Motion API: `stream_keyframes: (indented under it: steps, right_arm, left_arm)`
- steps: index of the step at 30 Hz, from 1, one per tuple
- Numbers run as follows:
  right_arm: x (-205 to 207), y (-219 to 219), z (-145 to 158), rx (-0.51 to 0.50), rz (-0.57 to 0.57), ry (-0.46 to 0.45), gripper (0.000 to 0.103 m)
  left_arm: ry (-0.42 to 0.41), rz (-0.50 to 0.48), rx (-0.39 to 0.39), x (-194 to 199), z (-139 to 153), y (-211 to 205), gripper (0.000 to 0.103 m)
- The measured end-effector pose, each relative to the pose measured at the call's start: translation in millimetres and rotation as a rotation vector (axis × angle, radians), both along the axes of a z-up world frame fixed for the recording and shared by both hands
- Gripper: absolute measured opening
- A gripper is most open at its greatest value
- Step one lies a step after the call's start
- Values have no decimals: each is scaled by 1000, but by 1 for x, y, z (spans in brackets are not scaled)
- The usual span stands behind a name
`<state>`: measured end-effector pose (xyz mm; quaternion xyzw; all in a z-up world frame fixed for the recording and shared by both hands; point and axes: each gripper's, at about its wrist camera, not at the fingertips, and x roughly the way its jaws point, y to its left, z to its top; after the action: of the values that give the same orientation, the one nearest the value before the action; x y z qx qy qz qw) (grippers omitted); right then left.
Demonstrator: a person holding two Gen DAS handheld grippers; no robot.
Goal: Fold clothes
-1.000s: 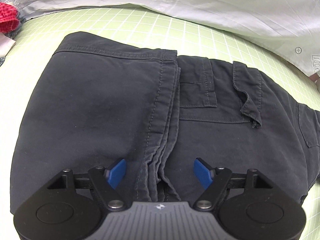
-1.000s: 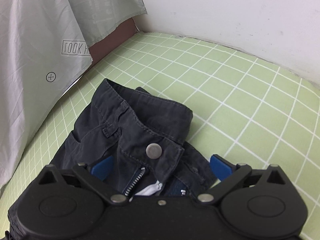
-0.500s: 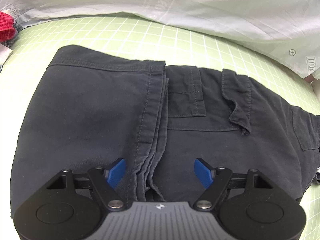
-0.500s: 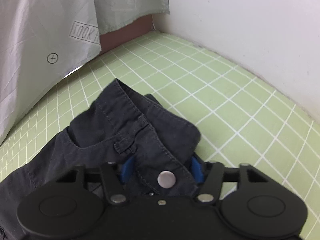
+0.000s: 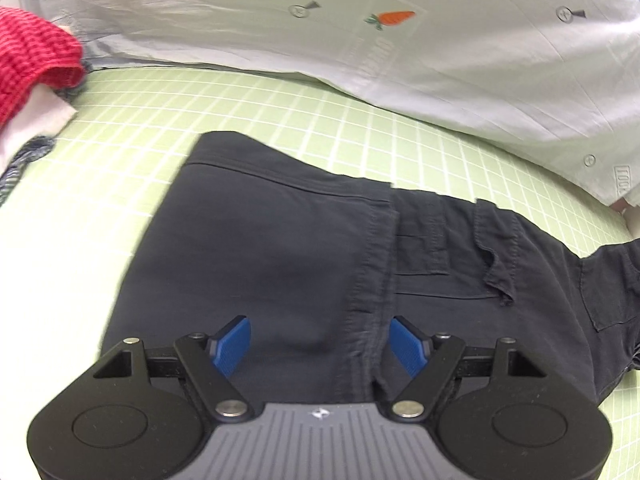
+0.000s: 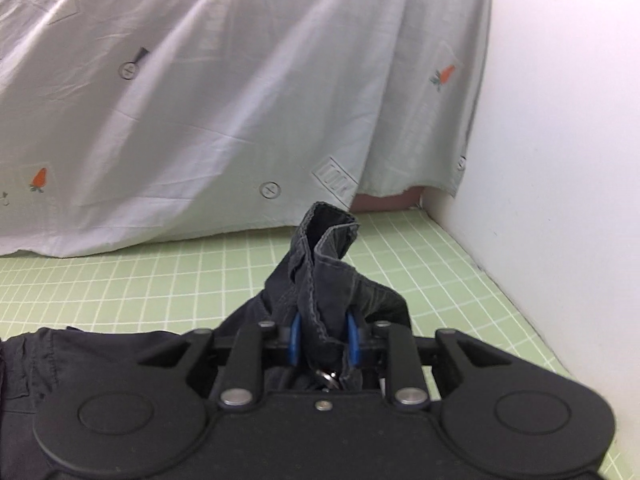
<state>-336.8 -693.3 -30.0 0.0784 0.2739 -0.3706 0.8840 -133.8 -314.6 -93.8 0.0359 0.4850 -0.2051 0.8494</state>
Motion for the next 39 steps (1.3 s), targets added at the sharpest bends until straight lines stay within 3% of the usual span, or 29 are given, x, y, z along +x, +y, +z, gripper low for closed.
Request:
stream_keyframes:
  steps: [4,10,13,16,20,21,26,33,37,39]
  right_arm:
    - [26,55,9,-45,76,-2,21]
    - [78,143,-10,-93,213,58,20]
    - [103,190,-37,-66,285,110,20]
    - [130,228,-83,-7,339,230,21]
    - [154,250,-121,-25,354,353,40]
    - [157,250,-120,-12,352,352,49]
    - [152,254,-97,58,339,294,59]
    - [136,280,-39,-90,381,110,72]
    - [134,274,-7,-179,320,-16,81]
    - [138,258,-5,-180,247,-26,86]
  left_arm:
    - [5,20,23,13,1,34,77]
    - [2,19,71,35,-3,78,78]
    - [13,15,102,51,-10,93,78]
    - [24,12,126,69,-18,108,78]
    - [26,-1,110,99,-25,120,78]
    - [26,-5,107,107,-26,120,78]
    - [34,-47,103,132,-33,107,78]
    - [70,-31,84,129,-48,107,79]
    - [82,-32,94,122,-54,109,79]
    - [85,-30,96,122,-54,109,79]
